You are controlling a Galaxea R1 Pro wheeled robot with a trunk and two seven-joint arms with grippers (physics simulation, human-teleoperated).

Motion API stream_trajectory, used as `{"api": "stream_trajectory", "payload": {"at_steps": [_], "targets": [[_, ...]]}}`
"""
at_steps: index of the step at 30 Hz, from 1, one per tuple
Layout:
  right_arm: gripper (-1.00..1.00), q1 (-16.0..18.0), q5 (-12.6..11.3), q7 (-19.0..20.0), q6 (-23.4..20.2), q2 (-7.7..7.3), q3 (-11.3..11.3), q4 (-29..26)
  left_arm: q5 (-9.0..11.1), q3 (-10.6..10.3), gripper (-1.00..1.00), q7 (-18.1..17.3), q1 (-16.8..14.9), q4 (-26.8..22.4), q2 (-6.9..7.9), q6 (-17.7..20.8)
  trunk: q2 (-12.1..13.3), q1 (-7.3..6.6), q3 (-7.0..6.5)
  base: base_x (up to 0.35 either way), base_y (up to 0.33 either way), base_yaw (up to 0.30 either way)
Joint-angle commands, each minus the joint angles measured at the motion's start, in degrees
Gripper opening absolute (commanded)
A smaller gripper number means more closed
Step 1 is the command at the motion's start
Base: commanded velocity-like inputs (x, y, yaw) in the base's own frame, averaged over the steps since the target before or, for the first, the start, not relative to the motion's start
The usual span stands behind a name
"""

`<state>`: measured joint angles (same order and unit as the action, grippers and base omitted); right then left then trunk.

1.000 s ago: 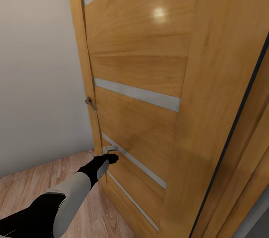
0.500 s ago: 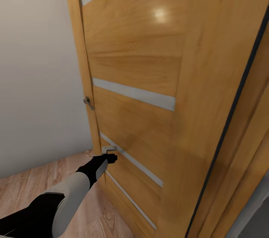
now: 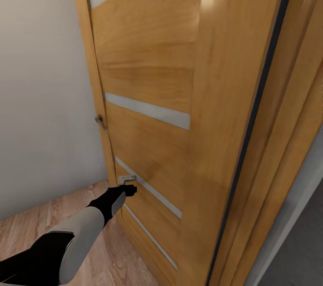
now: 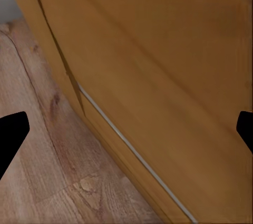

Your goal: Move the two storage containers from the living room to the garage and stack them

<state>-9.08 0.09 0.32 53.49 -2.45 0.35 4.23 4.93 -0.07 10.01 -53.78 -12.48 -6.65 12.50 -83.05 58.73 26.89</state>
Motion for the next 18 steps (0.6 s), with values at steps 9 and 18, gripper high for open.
{"api": "stream_trajectory", "payload": {"at_steps": [9, 18], "targets": [[1.0, 0.9, -0.1, 0.1, -0.1, 0.97, 0.3, 0.0, -0.5, -0.4, 1.0, 0.4, 0.7, -0.1, -1.25, -0.2, 0.0, 0.0, 0.05, 0.0, 0.0, -0.008], [1.0, 1.2, 0.0, 0.3, -0.1, 1.7, 0.3, 0.0, -8.3, -0.3, 1.0, 1.0, 0.9, -0.1, -2.63, -0.4, 0.0, 0.0, 0.05, 0.0, 0.0, 0.0]]}}
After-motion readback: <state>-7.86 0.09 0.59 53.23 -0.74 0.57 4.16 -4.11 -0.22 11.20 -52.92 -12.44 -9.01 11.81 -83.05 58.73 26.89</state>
